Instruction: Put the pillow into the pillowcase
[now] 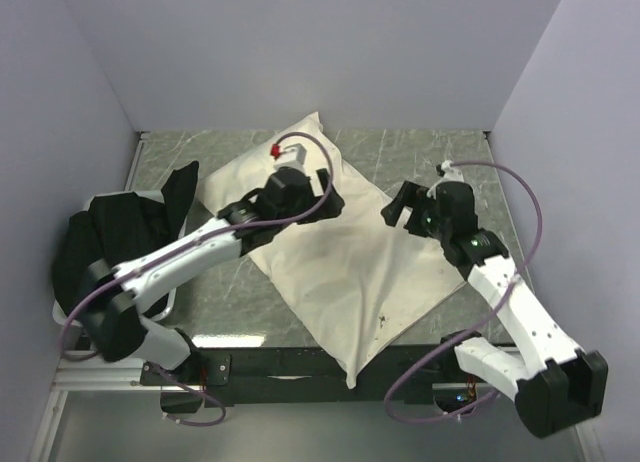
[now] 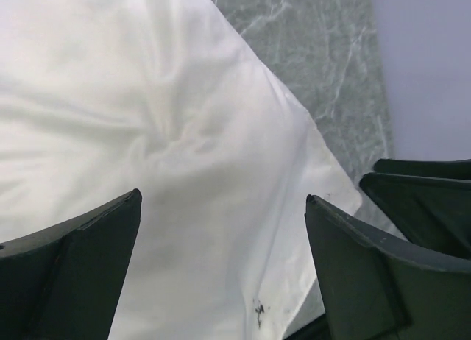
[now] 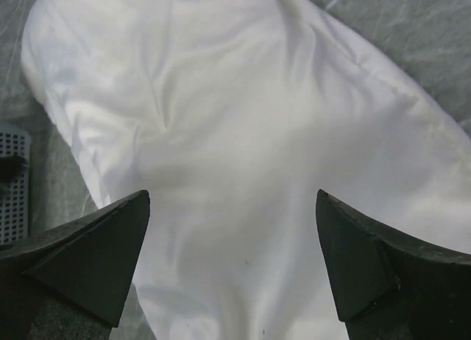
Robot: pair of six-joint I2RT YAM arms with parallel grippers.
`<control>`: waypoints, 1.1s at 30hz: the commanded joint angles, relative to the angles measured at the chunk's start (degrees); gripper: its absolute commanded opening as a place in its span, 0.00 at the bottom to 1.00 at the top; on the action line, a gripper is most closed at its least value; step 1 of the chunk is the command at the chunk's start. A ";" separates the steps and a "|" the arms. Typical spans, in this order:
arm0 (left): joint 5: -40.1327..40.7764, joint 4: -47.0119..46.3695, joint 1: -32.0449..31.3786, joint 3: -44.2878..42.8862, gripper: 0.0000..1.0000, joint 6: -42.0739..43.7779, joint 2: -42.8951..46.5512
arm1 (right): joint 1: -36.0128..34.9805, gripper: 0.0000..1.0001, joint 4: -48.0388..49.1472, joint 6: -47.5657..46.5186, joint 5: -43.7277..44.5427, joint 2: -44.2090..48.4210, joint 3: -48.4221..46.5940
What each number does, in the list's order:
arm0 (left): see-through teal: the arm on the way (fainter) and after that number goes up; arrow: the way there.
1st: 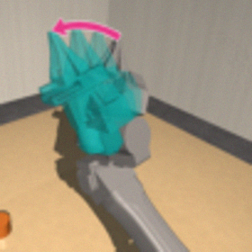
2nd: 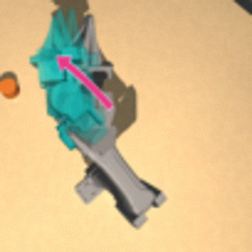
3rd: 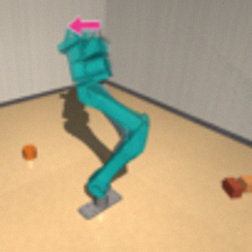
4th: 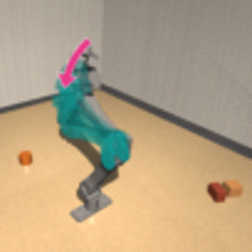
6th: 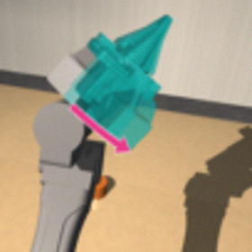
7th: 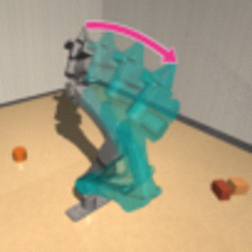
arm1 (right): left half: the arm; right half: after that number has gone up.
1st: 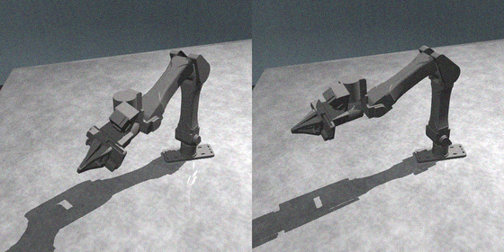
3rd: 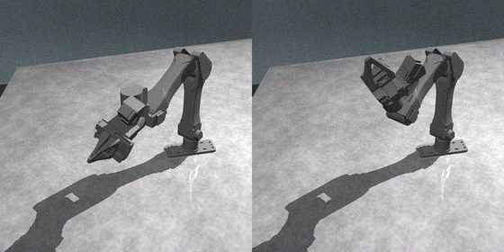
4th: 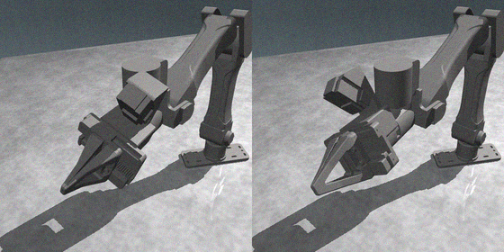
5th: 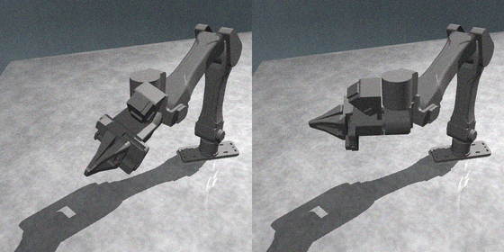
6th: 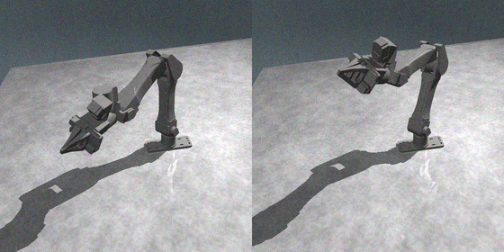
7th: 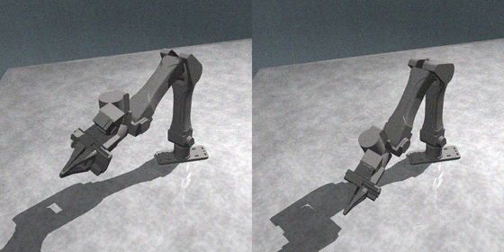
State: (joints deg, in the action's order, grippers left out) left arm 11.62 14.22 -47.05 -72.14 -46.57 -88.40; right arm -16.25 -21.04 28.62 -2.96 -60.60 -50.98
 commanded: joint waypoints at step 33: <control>10.97 6.26 -0.68 34.96 0.99 -5.20 45.77 | -0.01 1.00 1.79 2.23 2.70 27.46 18.11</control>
State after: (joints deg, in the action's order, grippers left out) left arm 22.35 22.98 -47.37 -37.76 -52.01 -43.22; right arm -16.25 -20.58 31.48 -1.26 -32.62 -31.66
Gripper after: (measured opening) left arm 0.995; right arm 0.995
